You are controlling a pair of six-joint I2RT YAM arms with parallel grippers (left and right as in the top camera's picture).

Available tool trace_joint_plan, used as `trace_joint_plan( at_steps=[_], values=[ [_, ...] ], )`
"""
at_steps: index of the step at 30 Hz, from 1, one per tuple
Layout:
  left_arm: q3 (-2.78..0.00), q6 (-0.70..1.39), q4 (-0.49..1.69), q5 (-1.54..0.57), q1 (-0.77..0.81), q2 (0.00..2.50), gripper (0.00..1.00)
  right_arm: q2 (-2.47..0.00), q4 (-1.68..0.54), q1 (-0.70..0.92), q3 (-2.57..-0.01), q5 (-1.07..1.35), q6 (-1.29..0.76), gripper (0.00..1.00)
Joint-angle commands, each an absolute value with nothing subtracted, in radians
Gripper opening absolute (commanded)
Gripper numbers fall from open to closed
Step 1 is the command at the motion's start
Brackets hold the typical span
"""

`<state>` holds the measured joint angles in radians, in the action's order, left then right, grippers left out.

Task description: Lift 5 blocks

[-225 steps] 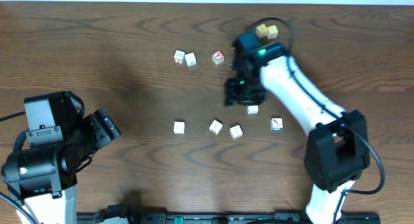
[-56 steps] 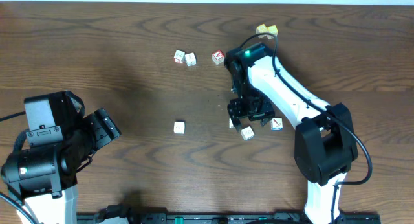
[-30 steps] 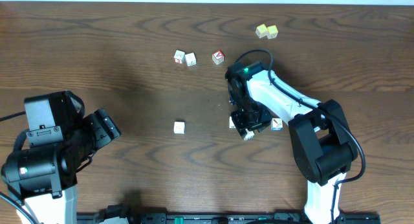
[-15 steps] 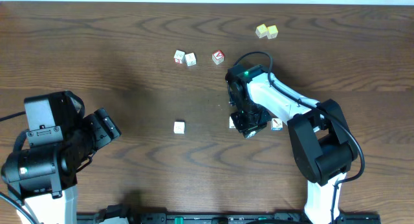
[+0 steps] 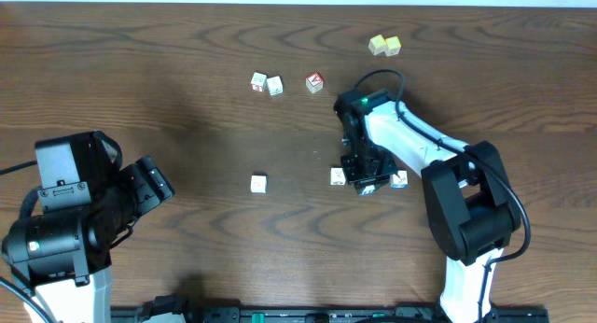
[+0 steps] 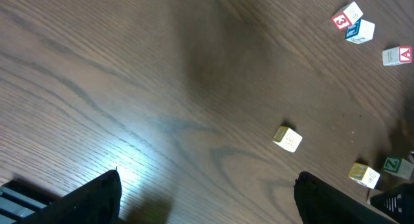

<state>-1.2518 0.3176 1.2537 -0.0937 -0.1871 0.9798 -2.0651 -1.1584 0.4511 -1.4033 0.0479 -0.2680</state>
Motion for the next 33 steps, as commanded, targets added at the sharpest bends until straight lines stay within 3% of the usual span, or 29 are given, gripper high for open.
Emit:
trace_joint_plan(
  at_steps=[1,11,33],
  values=[
    [-1.261,0.327,1.256,-0.078,-0.184,0.979,0.86,-2.065,-1.128,0.434,-1.399,0.058,-0.322,0.24],
    [-1.261,0.327,1.256,-0.078,-0.184,0.979,0.86,-2.065,-1.054,0.433,-1.399,0.192,-0.434,0.26],
    [-1.261,0.327,1.256,-0.078,-0.184,0.979,0.86,-2.065,-1.035,0.429,-1.399,0.163,-0.351,0.27]
  ],
)
